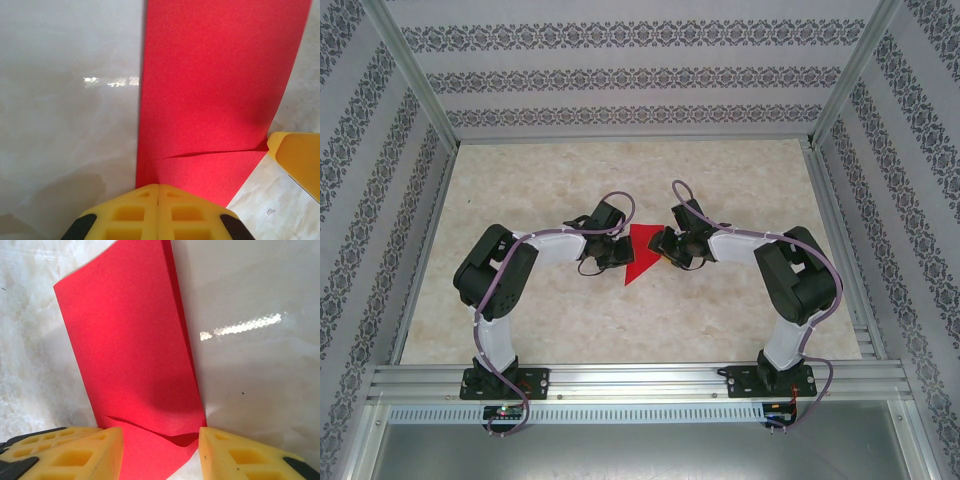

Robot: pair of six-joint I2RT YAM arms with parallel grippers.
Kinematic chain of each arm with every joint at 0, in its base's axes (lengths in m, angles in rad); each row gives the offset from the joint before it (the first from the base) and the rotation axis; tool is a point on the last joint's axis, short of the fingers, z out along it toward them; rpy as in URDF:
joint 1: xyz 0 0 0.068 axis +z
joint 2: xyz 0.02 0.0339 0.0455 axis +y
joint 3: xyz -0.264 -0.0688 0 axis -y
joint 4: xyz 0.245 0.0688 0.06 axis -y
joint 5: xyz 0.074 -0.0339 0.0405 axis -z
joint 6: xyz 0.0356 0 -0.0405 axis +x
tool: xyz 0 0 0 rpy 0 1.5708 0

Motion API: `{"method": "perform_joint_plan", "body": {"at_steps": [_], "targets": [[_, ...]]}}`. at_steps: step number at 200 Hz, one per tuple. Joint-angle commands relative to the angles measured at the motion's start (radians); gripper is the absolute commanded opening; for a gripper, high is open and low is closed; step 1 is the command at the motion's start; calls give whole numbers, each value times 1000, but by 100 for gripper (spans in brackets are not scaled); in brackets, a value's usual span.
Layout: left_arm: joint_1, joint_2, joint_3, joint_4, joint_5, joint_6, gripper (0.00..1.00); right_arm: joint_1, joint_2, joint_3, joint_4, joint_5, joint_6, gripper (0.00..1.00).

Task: Fold a paper plane with a square sheet of paper (pick it up from the middle)
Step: Third fold the triangle at the center of the table.

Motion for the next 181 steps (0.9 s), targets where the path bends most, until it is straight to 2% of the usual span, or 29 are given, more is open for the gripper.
{"method": "perform_joint_plan", "body": {"at_steps": [1,29,110,181], "targets": [[8,71,-18,-55,-70,-1,6,11,-14,9,-16,29,-6,44],[8,72,-18,-55,-70,0,6,3,-23,8,-73,83,-16,45],[8,71,-19,-53,-65,2,6,12,4,17,-18,15,-11,45],[8,79,-18,-53,-65,2,6,12,-64,1,0,10,7,39]]}}
